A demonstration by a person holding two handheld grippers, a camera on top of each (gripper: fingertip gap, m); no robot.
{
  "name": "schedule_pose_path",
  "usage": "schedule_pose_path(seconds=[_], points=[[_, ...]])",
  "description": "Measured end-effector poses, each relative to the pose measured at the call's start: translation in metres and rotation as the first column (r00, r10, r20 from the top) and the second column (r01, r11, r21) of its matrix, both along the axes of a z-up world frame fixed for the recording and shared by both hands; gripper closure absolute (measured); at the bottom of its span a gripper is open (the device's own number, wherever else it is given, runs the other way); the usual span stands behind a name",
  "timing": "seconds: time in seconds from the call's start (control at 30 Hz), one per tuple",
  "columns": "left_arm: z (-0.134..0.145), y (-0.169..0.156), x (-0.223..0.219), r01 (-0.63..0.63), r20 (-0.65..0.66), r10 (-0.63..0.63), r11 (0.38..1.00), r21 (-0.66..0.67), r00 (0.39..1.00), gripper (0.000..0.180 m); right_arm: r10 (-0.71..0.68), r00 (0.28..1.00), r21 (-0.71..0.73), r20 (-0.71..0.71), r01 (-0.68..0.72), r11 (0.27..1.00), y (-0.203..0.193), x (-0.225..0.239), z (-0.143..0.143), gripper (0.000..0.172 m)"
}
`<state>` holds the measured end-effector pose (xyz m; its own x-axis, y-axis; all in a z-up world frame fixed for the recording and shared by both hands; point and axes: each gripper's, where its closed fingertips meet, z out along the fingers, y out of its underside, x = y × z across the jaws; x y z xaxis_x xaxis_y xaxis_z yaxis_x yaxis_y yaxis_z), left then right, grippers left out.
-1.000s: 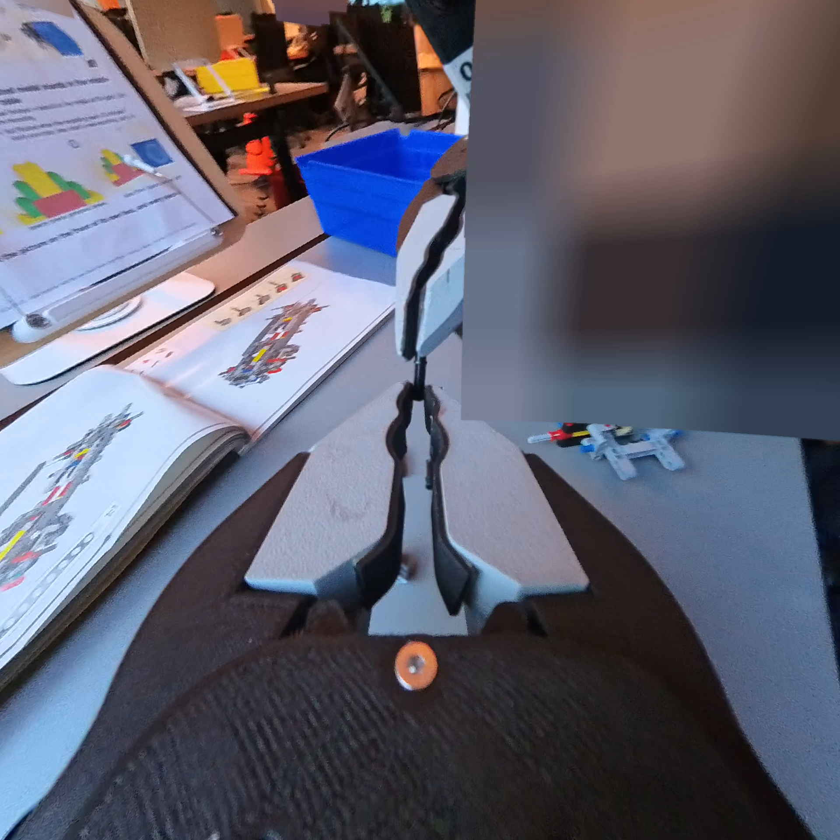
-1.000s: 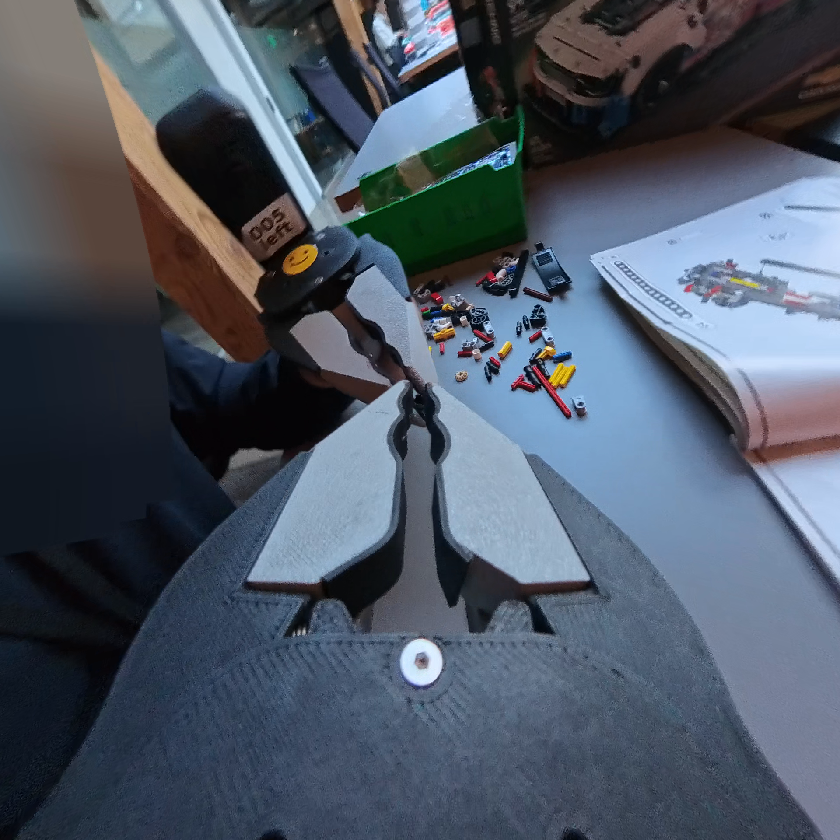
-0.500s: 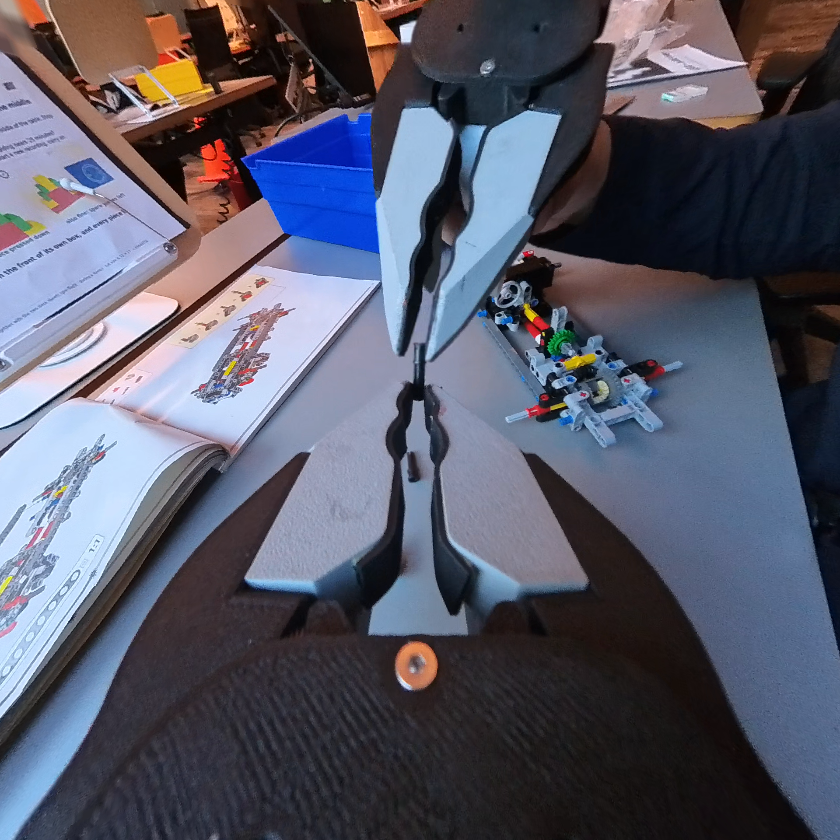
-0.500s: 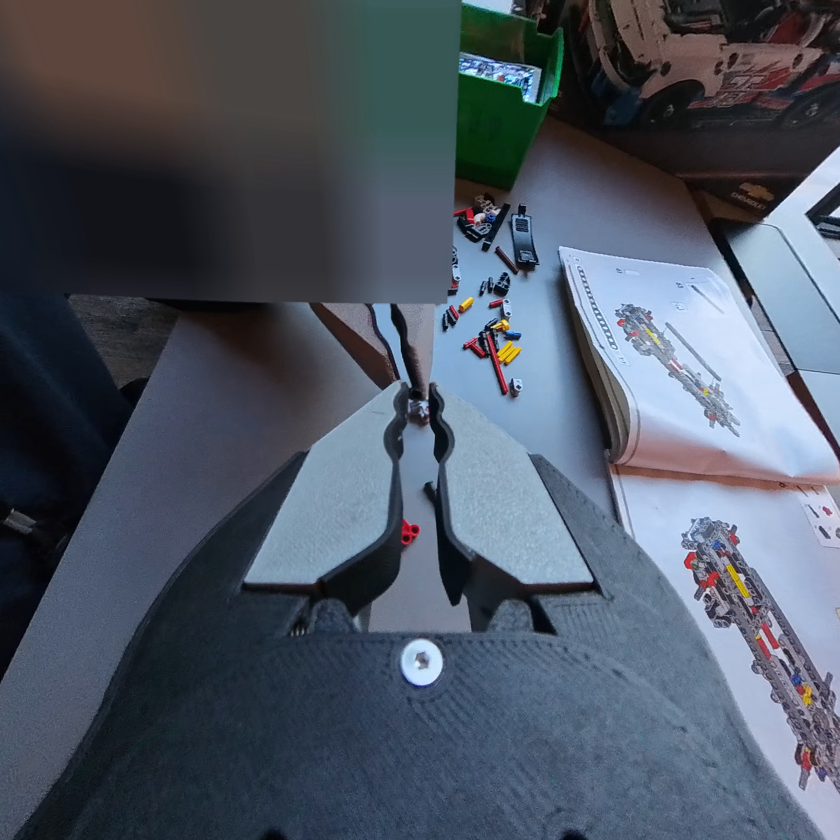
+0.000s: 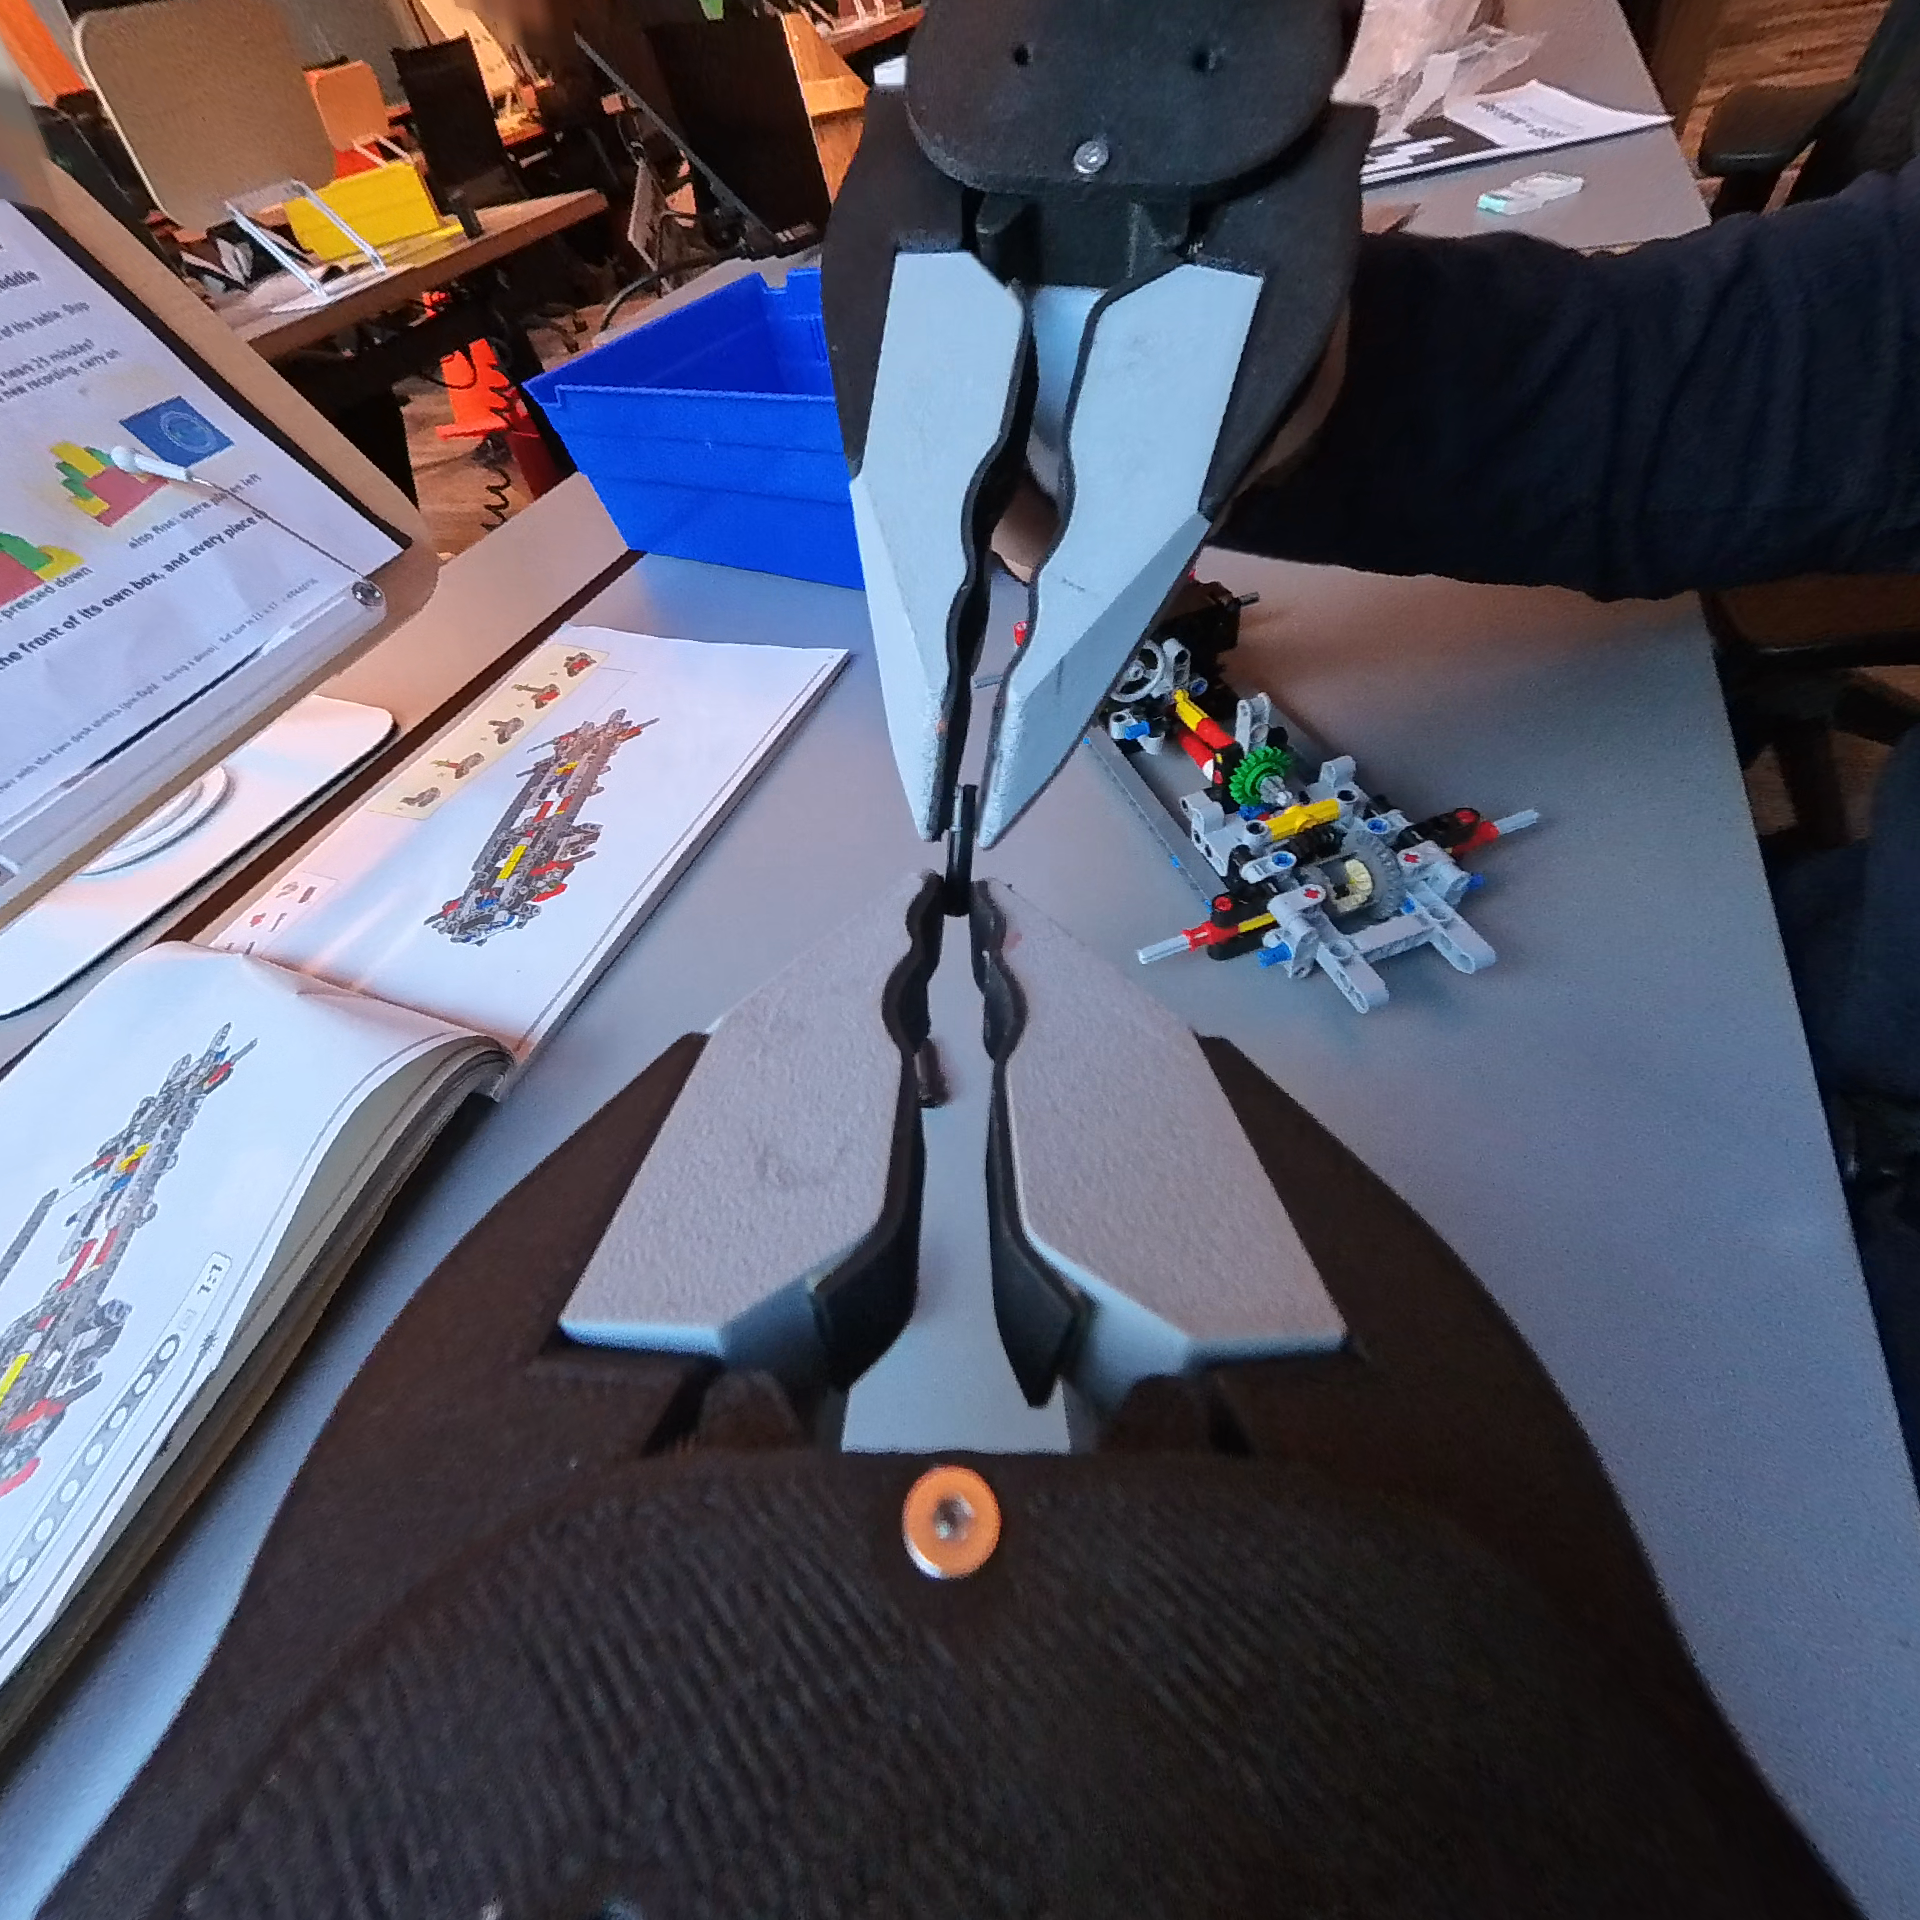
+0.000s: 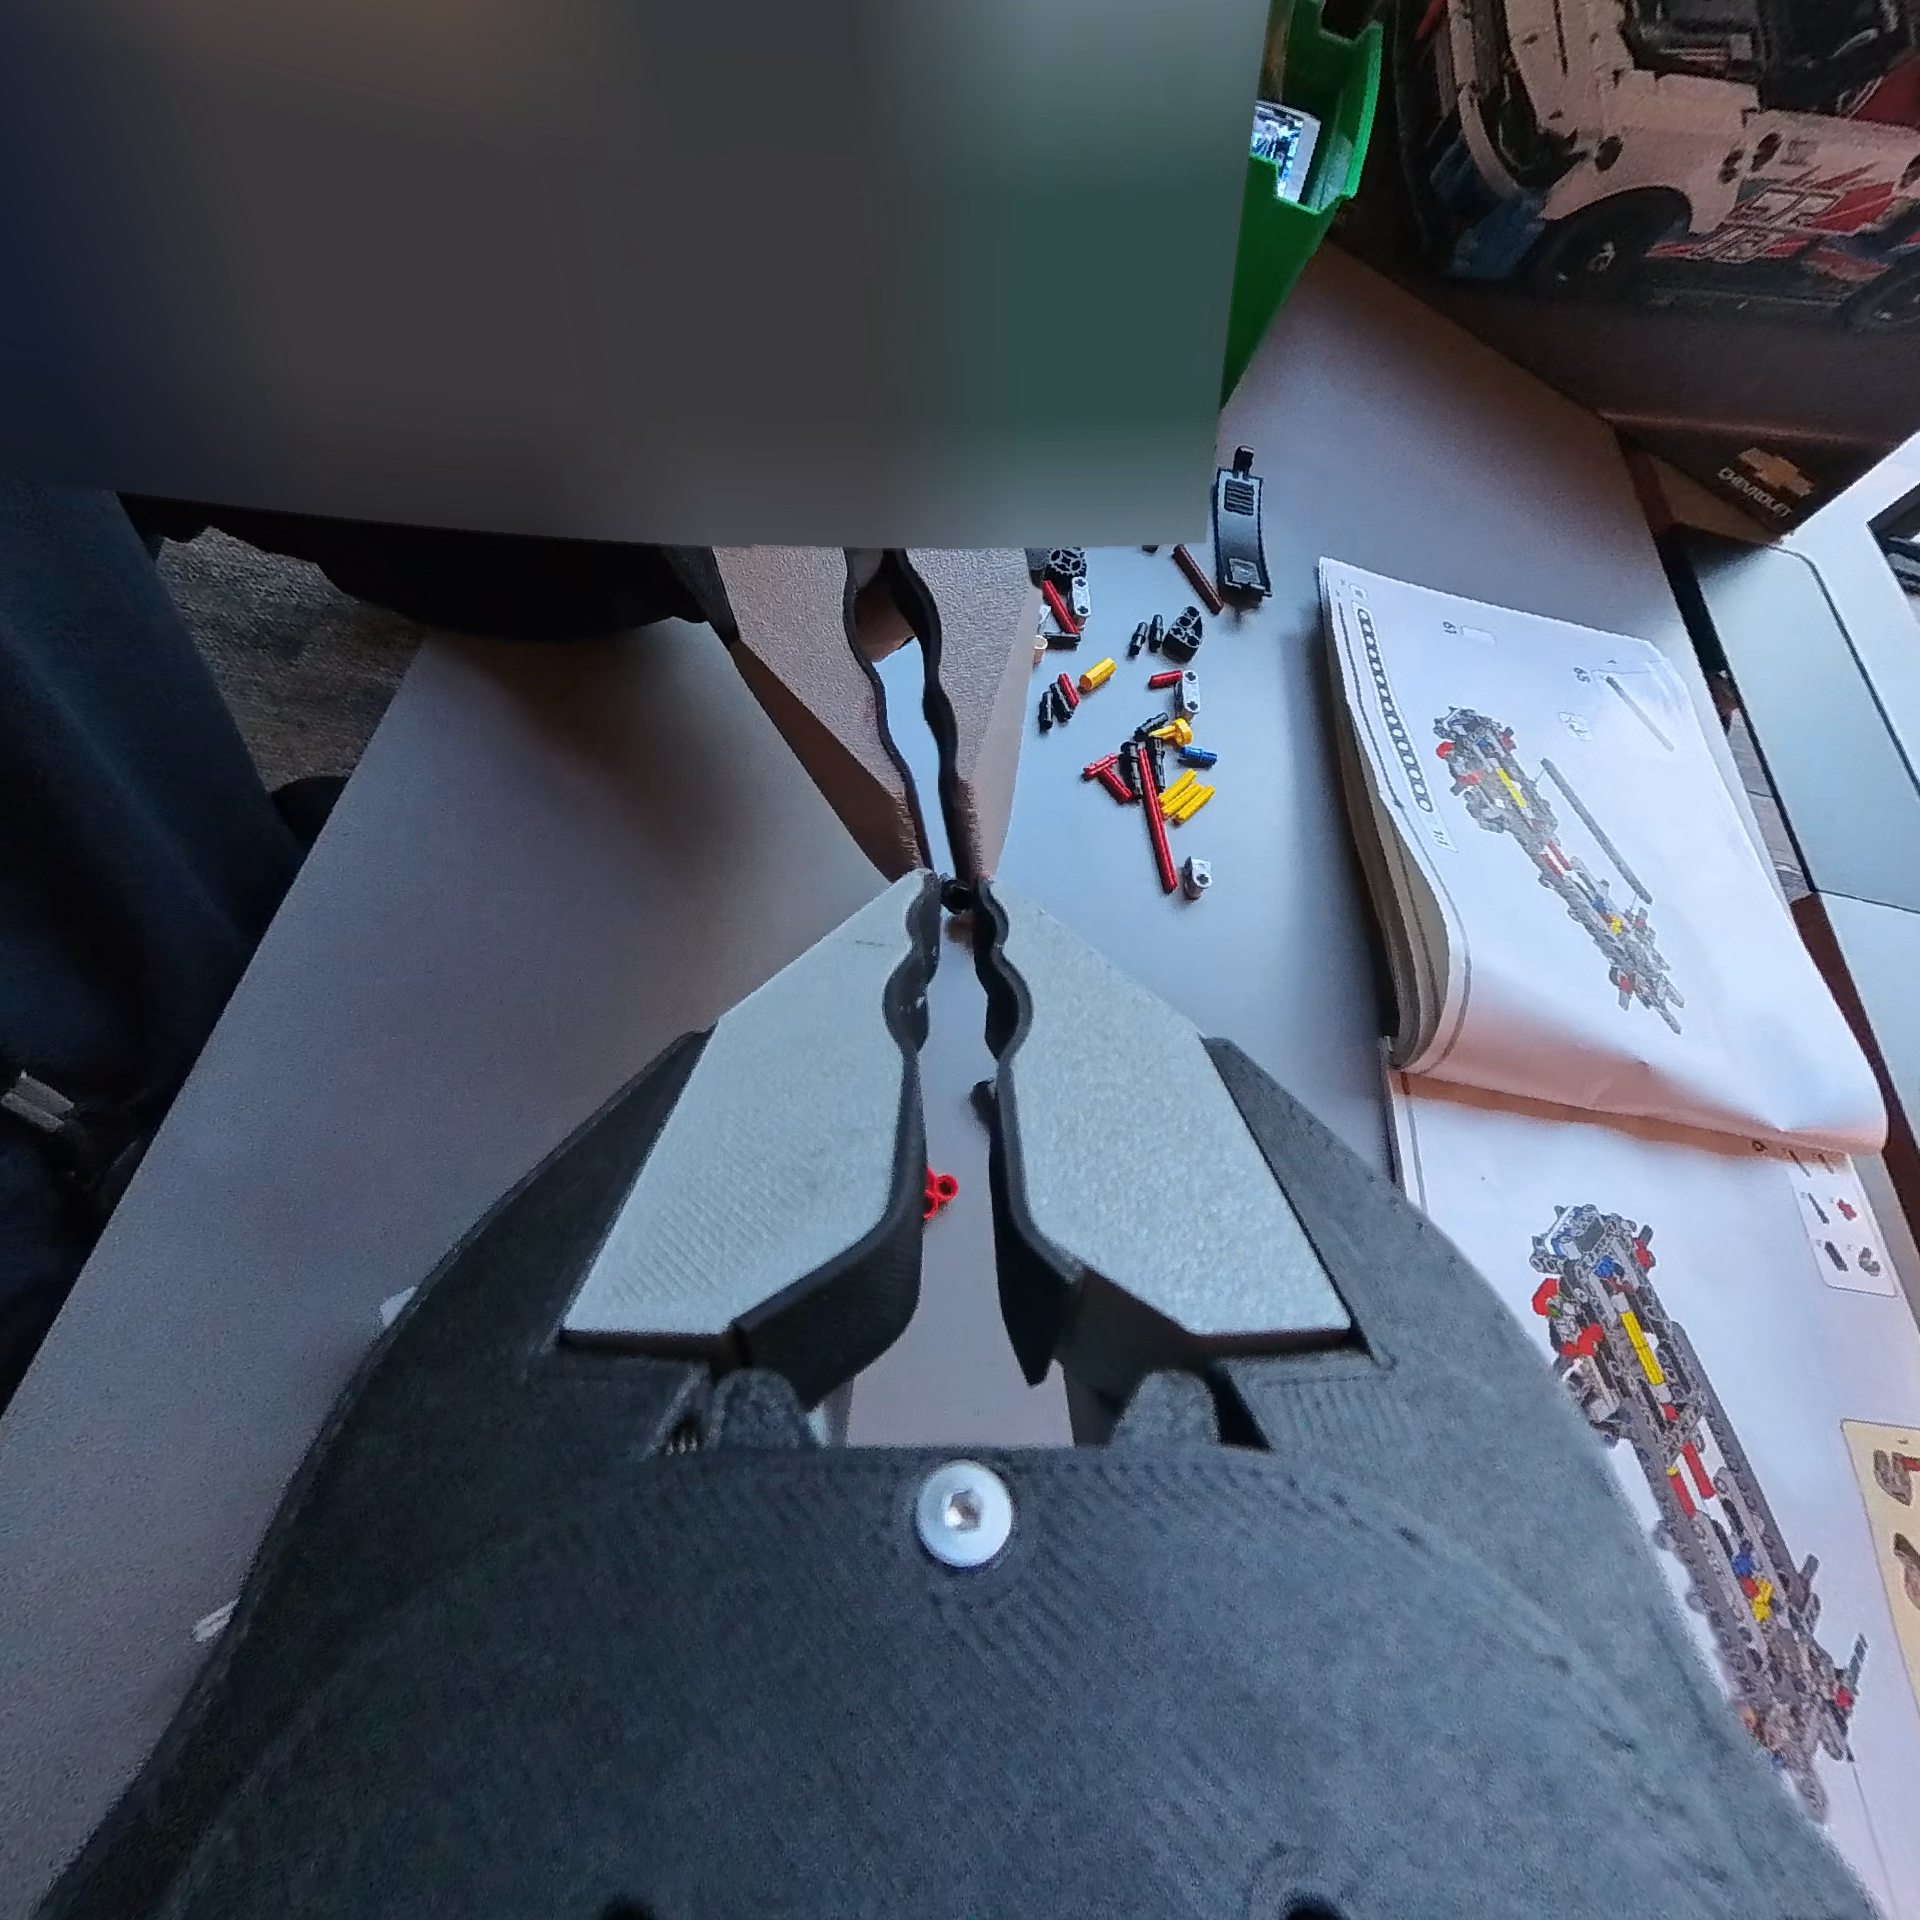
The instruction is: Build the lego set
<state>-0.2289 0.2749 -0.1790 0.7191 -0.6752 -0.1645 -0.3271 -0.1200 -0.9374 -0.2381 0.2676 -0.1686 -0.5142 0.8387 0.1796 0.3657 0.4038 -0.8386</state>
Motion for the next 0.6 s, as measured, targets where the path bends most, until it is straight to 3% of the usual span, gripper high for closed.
schedule_pose_path(seconds=[0.17,0.27,0.43,0.6], points=[[-0.006,0.001,-0.009,-0.024,-0.022,0.024,1.000,-0.011,0.999,0.175,-0.023,1.000,0.037,-0.011,0.024,0.999,0.002,-0.001,-0.002,0.170],[-0.030,0.000,-0.030,-0.058,-0.044,0.052,0.987,-0.151,0.998,0.150,-0.056,0.998,0.047,0.030,0.055,0.997,0.008,0.001,-0.010,0.170],[-0.067,-0.006,-0.045,-0.036,-0.087,0.010,0.953,-0.300,0.996,0.149,-0.122,0.982,0.014,0.148,0.121,0.993,0.017,-0.004,-0.031,0.171],[-0.093,-0.008,-0.047,-0.061,-0.211,-0.015,0.935,-0.351,0.977,0.147,-0.149,0.955,-0.045,0.257,0.166,0.985,0.017,-0.018,-0.054,0.170]])
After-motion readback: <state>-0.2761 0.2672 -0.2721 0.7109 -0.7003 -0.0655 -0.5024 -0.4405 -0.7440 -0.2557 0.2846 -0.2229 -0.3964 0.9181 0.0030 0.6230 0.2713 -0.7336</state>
